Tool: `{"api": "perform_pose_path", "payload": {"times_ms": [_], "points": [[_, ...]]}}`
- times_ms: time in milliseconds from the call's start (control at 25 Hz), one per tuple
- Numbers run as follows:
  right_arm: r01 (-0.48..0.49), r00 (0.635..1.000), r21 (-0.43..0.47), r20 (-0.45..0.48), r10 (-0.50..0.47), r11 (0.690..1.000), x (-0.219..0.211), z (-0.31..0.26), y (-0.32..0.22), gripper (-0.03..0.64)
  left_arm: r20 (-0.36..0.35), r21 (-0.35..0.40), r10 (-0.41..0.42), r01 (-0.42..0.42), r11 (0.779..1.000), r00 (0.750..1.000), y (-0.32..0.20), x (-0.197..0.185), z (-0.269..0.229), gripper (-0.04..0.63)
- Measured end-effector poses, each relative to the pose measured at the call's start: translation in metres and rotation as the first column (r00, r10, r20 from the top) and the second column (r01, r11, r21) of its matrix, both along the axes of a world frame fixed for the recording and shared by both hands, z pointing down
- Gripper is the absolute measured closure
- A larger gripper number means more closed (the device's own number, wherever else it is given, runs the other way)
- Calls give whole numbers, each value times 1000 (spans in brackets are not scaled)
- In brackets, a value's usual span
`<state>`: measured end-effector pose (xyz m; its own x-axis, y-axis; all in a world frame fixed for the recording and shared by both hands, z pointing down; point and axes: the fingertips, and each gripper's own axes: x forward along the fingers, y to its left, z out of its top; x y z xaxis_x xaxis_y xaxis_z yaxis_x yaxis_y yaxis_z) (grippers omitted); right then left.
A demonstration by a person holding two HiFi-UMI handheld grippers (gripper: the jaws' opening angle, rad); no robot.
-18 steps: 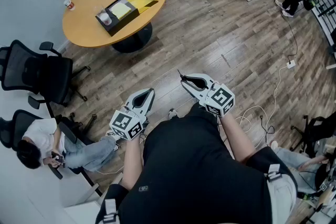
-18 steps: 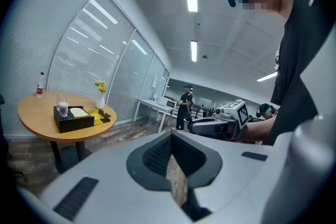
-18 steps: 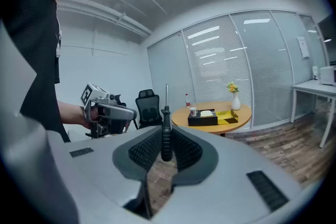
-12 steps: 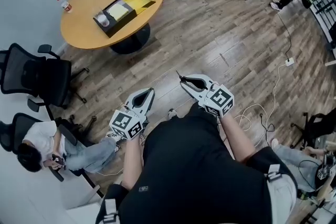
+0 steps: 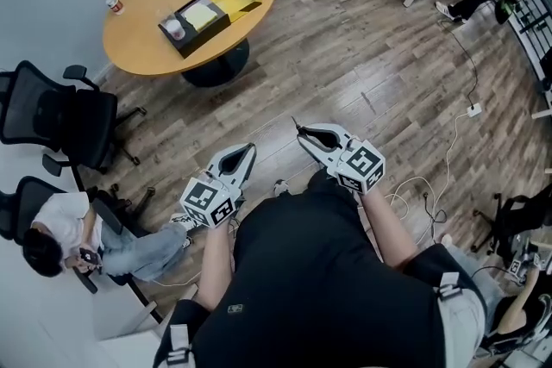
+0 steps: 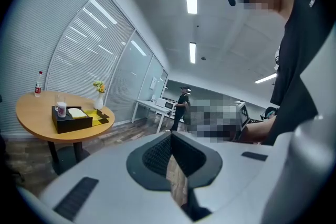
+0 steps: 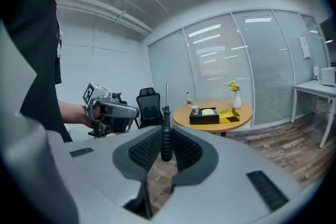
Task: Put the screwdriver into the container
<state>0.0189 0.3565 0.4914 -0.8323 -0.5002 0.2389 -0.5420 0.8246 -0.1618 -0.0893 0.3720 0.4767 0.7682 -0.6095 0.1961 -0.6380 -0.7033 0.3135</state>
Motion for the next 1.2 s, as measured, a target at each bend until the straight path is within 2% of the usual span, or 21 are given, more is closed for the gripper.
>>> {"api": "perform_pose_path", "payload": {"times_ms": [520, 840, 1200], "points": [[45, 997, -3, -56, -45, 999, 0, 8, -6, 561, -2, -25, -6, 6, 1000, 1000, -9, 5, 3, 591], [57, 996, -5, -72, -58, 998, 13, 19, -38, 561, 23, -54, -18, 19, 998, 1000, -34, 18, 10, 591], [102, 994, -17, -43, -102, 995, 29, 17, -91, 561, 56, -53, -54, 57, 997, 997, -84, 41, 1, 591]]}}
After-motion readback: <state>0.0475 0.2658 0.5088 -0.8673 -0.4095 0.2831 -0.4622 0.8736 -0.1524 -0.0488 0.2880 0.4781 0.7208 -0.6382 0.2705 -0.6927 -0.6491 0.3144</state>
